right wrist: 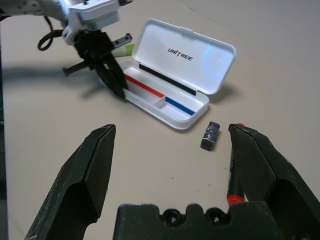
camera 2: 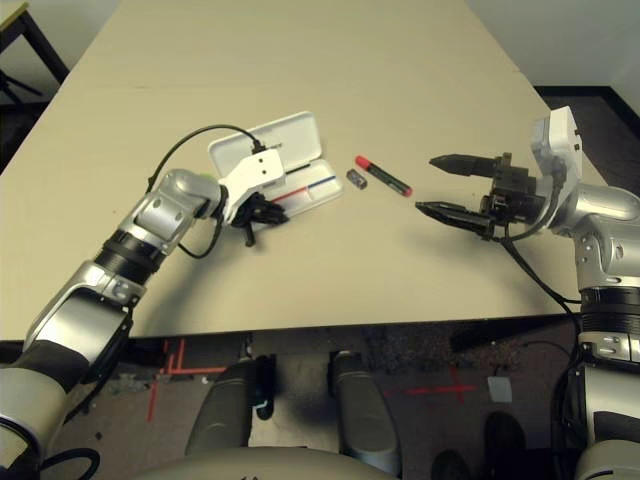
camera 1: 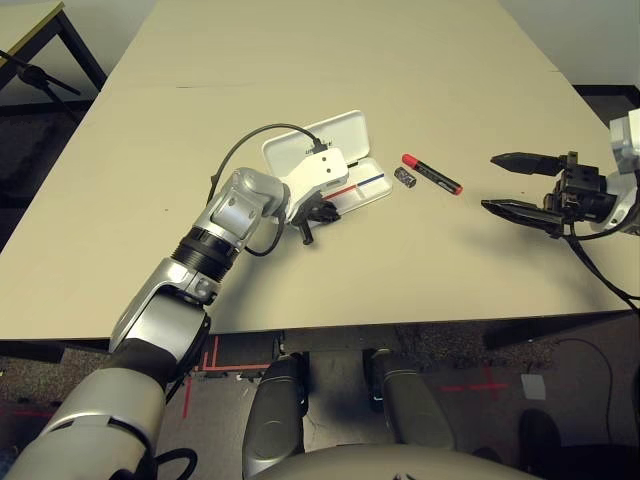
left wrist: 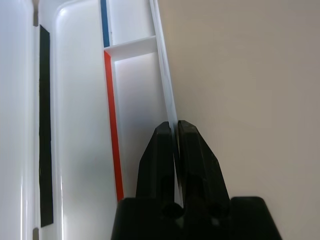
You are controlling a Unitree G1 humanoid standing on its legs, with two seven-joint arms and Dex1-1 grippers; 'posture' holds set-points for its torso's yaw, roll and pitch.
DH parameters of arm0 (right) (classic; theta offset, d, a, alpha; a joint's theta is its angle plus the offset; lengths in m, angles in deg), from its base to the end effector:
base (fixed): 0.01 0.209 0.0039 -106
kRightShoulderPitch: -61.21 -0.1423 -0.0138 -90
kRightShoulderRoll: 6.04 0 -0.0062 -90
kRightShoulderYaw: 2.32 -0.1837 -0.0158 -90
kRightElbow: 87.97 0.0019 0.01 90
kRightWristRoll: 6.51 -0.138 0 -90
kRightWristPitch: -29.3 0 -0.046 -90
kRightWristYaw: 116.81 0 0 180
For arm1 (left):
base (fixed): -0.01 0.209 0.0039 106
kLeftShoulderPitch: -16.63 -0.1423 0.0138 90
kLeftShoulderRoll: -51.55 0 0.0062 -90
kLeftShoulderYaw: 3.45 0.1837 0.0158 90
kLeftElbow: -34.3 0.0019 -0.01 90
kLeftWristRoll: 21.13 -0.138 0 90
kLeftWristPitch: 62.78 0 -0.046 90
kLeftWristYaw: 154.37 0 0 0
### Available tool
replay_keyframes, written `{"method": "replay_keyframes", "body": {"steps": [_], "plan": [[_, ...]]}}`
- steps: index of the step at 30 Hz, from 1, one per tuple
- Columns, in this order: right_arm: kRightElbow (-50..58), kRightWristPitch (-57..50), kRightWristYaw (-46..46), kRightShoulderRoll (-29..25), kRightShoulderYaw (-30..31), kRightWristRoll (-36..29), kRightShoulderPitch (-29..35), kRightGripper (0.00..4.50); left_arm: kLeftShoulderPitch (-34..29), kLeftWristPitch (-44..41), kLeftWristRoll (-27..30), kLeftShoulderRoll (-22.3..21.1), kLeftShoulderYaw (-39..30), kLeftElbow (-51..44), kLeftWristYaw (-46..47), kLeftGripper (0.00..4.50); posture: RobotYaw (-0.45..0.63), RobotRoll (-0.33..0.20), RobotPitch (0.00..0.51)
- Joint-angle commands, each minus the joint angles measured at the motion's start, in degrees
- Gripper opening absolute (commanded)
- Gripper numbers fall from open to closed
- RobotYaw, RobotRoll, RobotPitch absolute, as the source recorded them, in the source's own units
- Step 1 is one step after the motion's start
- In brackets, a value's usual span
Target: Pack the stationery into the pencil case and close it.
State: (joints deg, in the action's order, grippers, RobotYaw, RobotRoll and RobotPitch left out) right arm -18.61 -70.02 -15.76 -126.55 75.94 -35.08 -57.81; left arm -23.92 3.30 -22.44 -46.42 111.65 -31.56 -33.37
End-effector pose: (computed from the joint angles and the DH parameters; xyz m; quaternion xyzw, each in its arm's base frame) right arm 0.2665 -0.3291 0.1931 -0.1149 -0.0167 0.5044 0.8556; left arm 0.3342 0.1366 0.1644 0.2989 0.1846 -0.5343 0.7688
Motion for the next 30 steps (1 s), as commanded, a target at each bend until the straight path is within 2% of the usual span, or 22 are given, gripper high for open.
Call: {"method": "replay_keyframes", "body": {"steps": [1,8,18,30], "plan": [[-0.8,-1.0,0.3,-1.0,-0.5,0.4,0.1,4.5,-1.4,2.9,-0.2,-1.1,-0.5,-4.4,-1.8,0.06,-0.1,0.0,0.185],[-2.3,-1.3,0.8,-1.4,-1.0,0.7,-0.9,4.5,-3.7,6.4,0.2,-4.6,-1.1,-13.5,-4.8,0.06,-0.1,0.0,0.184],[-3.0,-2.5,3.2,-1.9,-1.2,1.3,-0.6,4.5,-8.1,8.4,1.9,-9.1,-1.4,-20.3,-10.2,0.06,-0.09,0.0,0.175],[-1.6,-4.0,7.8,-1.6,-0.6,2.8,0.3,4.5,-14.3,6.1,1.3,-10.2,-0.2,-25.7,-11.9,0.06,-0.1,0.0,0.174]]}}
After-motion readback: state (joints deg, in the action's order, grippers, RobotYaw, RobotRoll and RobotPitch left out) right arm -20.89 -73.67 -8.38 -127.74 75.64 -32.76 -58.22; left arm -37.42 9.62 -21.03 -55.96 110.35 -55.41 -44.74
